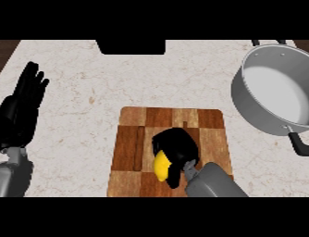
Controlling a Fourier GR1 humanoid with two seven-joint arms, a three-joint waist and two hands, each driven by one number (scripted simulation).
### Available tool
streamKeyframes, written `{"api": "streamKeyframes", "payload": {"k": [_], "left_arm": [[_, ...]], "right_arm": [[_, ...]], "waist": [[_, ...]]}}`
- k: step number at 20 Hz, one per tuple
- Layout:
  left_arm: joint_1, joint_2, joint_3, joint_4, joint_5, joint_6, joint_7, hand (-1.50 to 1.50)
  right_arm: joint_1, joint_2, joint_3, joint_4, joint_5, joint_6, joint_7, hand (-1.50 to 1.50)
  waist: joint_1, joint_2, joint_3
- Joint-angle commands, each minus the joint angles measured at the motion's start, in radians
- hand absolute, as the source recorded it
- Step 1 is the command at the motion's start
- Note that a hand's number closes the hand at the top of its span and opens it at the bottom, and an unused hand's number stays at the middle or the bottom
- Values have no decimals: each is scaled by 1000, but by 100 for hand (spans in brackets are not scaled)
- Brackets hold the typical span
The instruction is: Pick the lemon from the cutting board and place it in the pot
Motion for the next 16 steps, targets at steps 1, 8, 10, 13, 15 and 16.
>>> {"api": "streamKeyframes", "payload": {"k": [1, 8, 10, 13, 15, 16], "left_arm": [[-1, -10, -1, -6, -4, 4, -7, 0], [-36, 17, 31, 41, 13, -27, -5, 0], [-18, 19, 48, 41, 17, -20, -11, 0], [-49, 3, 35, 40, -6, 13, 5, 0], [11, -9, 17, 21, -18, 5, -23, 0], [26, -12, 21, 29, -14, 2, -31, 0]], "right_arm": [[-12, 7, 78, -42, -90, -146, 223, 150], [-69, 7, 120, -205, -42, -310, 391, 150], [-34, 7, 91, -275, 52, -417, 404, 150], [-77, 7, 62, -360, 138, -498, 483, 150], [-44, -10, 52, -422, 246, -522, 533, 150], [-64, -34, 35, -468, 282, -507, 550, 150]], "waist": [[3, 1, 1], [-15, -1, 0], [-32, -6, 0], [-35, -6, 1], [-34, -8, 0], [-35, -9, 0]]}}
